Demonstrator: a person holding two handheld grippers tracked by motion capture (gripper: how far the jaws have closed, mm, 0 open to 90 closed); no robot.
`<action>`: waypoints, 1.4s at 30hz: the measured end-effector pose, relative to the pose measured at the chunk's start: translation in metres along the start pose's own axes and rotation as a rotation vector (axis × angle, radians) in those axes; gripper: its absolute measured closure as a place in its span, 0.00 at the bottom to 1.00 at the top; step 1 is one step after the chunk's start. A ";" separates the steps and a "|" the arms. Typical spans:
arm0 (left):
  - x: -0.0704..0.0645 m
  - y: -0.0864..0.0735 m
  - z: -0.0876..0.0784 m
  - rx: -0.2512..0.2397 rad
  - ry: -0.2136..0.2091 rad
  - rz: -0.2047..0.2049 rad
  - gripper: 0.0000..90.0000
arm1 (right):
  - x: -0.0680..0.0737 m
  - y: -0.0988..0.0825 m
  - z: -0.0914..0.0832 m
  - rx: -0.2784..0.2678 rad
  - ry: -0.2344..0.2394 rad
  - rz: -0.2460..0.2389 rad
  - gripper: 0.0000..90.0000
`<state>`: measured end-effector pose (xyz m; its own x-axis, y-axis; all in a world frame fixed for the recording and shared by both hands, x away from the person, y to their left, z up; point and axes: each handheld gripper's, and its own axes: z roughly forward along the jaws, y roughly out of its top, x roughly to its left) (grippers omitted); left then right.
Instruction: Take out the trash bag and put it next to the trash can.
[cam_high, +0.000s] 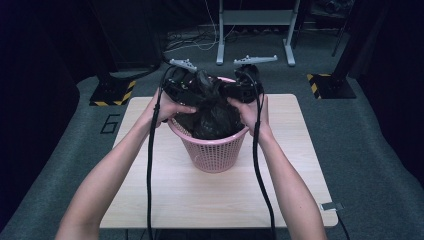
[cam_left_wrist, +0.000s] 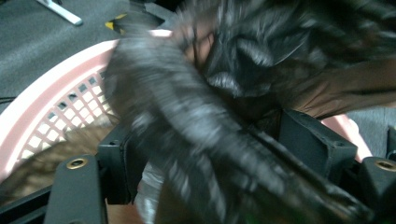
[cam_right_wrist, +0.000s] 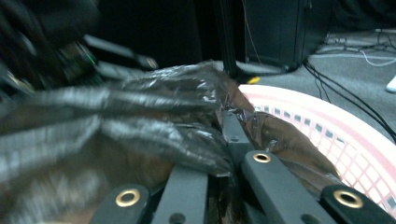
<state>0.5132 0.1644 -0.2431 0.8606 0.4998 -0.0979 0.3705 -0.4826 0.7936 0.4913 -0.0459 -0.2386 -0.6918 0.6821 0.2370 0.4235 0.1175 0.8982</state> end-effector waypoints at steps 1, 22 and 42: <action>-0.001 0.000 0.003 0.008 0.007 0.007 0.31 | 0.000 0.001 -0.001 -0.012 0.010 0.003 1.00; 0.001 0.000 -0.010 -0.111 0.124 0.041 1.00 | 0.003 -0.005 -0.007 0.099 -0.127 -0.128 0.44; -0.007 0.004 -0.035 -0.132 0.103 0.080 0.67 | 0.010 -0.010 0.014 0.114 -0.107 -0.227 1.00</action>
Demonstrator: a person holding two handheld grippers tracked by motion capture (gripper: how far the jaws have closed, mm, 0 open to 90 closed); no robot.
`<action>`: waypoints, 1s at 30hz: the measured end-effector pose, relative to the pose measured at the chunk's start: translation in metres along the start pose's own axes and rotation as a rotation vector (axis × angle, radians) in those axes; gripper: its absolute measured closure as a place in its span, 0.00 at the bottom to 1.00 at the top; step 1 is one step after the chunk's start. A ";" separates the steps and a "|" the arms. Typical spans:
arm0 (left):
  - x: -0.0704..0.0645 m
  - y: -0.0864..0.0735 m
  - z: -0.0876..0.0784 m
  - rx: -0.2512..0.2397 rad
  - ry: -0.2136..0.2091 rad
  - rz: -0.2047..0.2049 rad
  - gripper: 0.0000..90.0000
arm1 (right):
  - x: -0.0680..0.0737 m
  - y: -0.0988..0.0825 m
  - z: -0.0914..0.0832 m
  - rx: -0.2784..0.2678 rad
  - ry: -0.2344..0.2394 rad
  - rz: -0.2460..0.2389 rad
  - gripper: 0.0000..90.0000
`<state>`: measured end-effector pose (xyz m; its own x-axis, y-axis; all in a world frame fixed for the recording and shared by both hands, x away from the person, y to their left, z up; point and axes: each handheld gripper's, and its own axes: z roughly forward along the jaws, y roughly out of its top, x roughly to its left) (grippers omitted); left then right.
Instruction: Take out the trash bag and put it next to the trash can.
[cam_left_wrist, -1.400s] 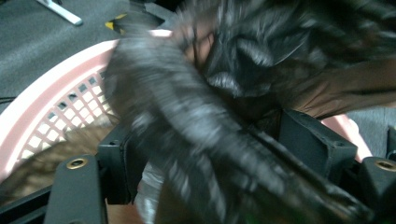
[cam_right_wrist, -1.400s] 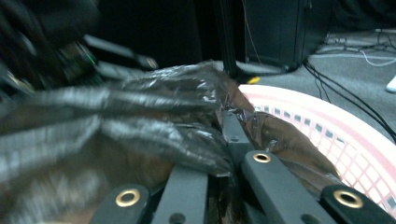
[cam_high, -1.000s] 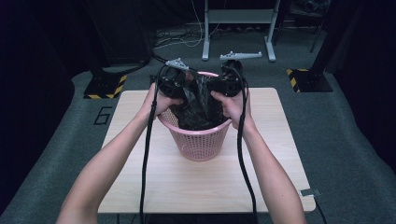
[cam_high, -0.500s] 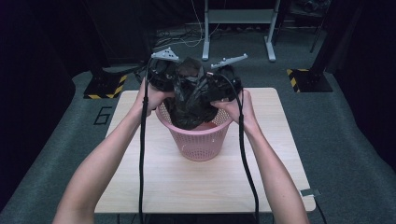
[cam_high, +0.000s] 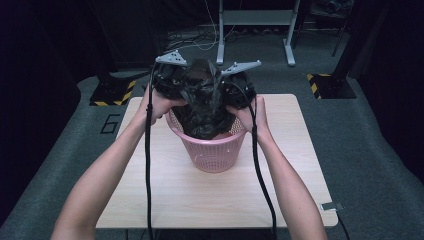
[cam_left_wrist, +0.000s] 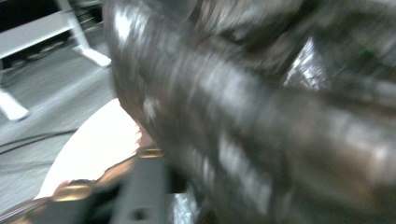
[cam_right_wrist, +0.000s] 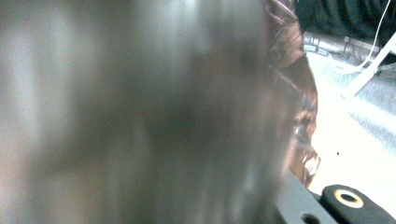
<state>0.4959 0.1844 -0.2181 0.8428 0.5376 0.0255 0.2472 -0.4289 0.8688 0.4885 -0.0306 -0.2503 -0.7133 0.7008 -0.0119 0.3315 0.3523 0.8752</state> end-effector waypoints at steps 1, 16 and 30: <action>0.001 -0.001 0.000 0.014 0.009 0.003 0.59 | 0.000 0.000 -0.002 -0.019 -0.006 -0.007 1.00; -0.002 -0.012 0.025 0.130 0.014 0.074 0.30 | 0.025 0.020 -0.008 -0.124 0.042 -0.074 1.00; -0.002 -0.013 0.026 0.048 0.063 0.093 0.99 | 0.019 0.016 -0.017 -0.099 0.076 -0.011 0.87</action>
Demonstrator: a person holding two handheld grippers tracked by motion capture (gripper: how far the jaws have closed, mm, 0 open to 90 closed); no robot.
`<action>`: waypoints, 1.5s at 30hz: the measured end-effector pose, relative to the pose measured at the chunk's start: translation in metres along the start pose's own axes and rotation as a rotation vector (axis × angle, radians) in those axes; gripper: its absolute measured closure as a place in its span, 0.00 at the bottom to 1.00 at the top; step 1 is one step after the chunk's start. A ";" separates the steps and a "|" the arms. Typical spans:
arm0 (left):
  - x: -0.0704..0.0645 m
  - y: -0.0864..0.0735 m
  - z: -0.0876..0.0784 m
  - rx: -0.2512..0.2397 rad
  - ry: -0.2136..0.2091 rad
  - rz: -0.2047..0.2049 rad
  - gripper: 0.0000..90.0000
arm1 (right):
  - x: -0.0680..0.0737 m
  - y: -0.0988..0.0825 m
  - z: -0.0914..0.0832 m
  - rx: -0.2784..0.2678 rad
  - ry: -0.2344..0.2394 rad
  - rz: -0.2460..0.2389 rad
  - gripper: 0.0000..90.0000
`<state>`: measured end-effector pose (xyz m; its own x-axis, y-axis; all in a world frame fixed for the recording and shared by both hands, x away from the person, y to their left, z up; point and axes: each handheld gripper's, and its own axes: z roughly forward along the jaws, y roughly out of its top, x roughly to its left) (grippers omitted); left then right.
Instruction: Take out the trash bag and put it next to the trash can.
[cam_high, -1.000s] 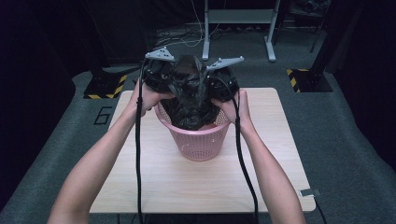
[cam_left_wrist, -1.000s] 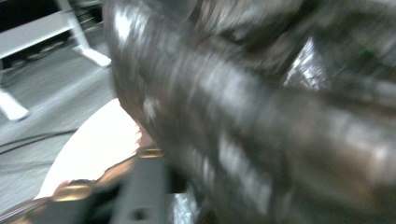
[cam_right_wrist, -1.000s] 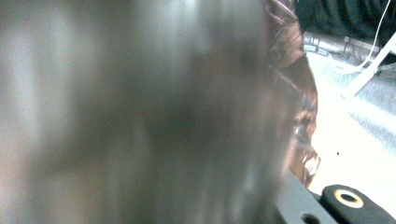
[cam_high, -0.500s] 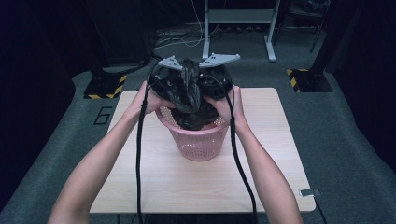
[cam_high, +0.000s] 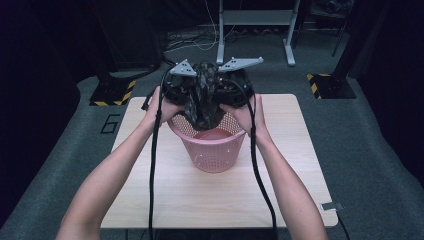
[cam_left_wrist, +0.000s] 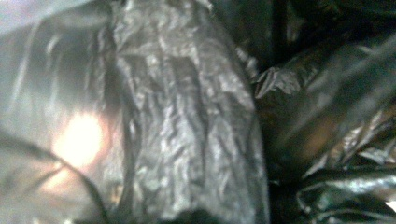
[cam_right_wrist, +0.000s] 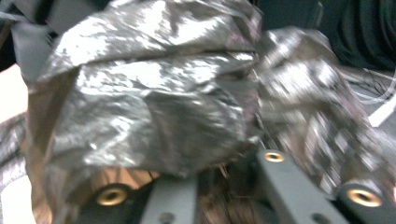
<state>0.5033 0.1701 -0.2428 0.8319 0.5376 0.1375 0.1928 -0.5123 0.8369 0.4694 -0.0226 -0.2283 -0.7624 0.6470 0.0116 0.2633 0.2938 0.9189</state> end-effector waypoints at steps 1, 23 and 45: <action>0.001 0.000 -0.001 -0.003 0.015 -0.009 0.99 | -0.002 -0.001 -0.003 0.006 -0.010 0.008 0.77; 0.019 0.009 -0.038 -0.060 0.116 -0.069 0.99 | -0.040 -0.057 -0.074 0.026 -0.169 0.106 0.15; 0.042 0.000 -0.089 -0.130 0.203 -0.119 0.99 | -0.086 -0.227 -0.070 0.192 -0.315 0.276 0.14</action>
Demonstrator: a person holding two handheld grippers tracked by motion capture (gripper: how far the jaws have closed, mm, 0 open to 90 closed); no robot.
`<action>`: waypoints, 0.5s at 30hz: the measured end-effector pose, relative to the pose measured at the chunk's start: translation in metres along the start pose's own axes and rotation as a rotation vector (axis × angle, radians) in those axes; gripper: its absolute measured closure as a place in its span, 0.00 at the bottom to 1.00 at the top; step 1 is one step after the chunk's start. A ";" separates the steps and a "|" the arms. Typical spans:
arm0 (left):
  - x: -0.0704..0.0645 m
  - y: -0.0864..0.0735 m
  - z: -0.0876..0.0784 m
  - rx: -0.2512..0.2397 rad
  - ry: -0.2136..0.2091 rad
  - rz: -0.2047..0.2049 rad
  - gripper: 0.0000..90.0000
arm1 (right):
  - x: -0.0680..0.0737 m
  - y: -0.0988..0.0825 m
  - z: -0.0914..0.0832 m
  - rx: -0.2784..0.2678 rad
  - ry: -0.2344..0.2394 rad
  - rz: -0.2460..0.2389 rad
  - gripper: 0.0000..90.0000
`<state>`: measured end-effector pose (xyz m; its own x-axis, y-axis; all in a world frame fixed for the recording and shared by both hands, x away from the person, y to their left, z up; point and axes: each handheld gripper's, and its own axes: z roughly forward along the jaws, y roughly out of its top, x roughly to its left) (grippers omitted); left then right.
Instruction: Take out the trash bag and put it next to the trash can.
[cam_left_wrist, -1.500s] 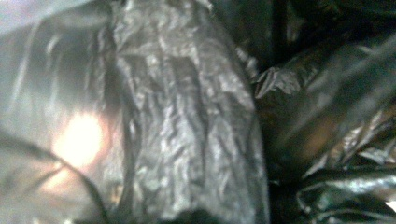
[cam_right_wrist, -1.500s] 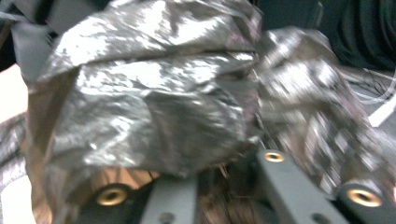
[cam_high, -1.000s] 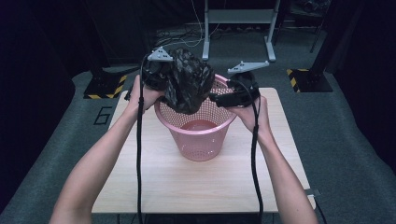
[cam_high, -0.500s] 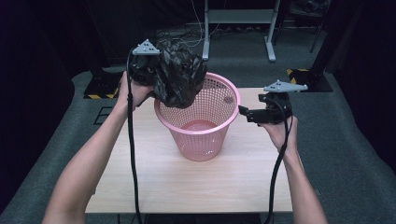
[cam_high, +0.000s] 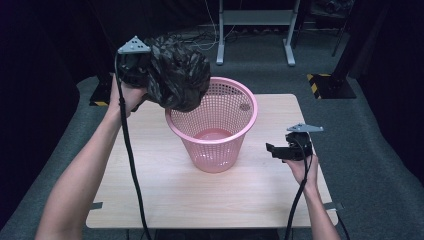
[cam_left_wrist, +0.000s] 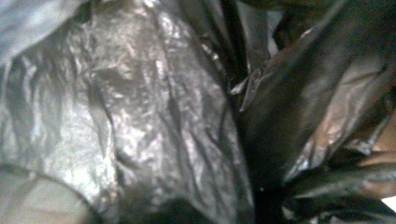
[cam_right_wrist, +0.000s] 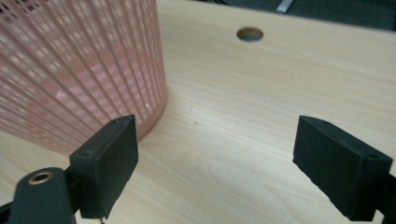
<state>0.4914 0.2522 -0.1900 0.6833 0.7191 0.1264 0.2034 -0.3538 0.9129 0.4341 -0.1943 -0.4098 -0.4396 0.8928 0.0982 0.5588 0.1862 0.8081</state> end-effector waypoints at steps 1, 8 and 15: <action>0.002 0.000 -0.003 -0.004 0.005 -0.005 0.99 | -0.002 -0.004 0.003 0.006 -0.003 0.005 0.14; 0.017 -0.006 -0.021 -0.023 0.047 -0.033 0.99 | -0.012 -0.031 0.021 0.035 -0.043 0.024 0.15; 0.034 -0.017 -0.035 -0.041 0.081 -0.075 0.99 | -0.019 -0.056 0.033 0.054 -0.088 0.039 0.14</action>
<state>0.4865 0.3038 -0.1876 0.6077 0.7895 0.0865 0.2217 -0.2731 0.9361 0.4341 -0.2085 -0.4760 -0.3547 0.9319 0.0752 0.6126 0.1709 0.7717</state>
